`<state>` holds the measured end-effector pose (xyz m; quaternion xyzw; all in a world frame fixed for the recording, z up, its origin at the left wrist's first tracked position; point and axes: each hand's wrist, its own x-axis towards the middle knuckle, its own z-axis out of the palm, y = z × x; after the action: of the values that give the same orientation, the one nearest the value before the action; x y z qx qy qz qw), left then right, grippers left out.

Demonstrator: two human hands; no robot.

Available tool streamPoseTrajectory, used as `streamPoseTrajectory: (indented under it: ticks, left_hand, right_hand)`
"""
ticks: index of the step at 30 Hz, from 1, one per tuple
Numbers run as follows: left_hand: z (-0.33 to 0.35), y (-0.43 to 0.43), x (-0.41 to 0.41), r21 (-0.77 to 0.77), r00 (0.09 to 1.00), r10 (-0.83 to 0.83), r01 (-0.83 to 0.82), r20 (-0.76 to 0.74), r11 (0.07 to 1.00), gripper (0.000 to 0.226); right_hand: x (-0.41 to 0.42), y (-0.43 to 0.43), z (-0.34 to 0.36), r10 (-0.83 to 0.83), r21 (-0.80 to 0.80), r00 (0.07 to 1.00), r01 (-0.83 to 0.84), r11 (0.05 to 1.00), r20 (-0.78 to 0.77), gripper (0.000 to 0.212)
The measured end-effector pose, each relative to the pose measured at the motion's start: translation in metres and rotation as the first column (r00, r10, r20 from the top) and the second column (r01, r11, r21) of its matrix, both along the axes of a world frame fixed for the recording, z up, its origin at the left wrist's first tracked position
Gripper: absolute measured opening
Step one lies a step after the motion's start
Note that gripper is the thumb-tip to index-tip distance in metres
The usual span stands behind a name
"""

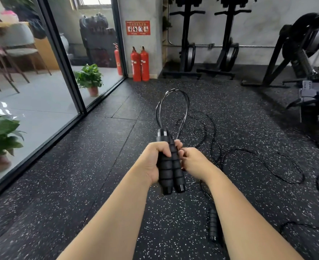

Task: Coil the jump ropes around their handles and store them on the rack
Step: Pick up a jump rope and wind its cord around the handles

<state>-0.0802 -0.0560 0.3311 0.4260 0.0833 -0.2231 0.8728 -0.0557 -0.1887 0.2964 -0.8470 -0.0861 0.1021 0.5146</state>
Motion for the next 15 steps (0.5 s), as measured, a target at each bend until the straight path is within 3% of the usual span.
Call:
streamPoseTrajectory:
  ticks: [3, 7, 11, 15]
  left_hand:
    - [0.004, 0.002, 0.003, -0.015, 0.999, 0.028, -0.028, 0.019, 0.999, 0.057]
    - [0.016, 0.010, 0.006, -0.087, 0.967, 0.251, -0.247, 0.039, 0.965, 0.036]
    - [0.021, 0.036, 0.011, -0.168, 0.878, 0.476, -0.463, 0.042, 0.870, 0.021]
    - [0.016, 0.061, 0.013, -0.214, 0.801, 0.599, -0.586, -0.006, 0.782, 0.015]
  right_hand:
    - [0.000, -0.003, 0.001, 0.035, 0.043, 0.999, -0.034, 0.999, -0.017, 0.026]
    - [-0.003, -0.010, -0.002, 0.072, -0.154, 0.996, -0.081, 0.985, -0.059, 0.019]
    - [-0.006, -0.020, -0.006, 0.053, -0.297, 0.990, -0.090, 0.951, -0.129, 0.025]
    - [-0.006, -0.034, -0.015, -0.009, -0.377, 0.984, -0.059, 0.924, -0.177, 0.026]
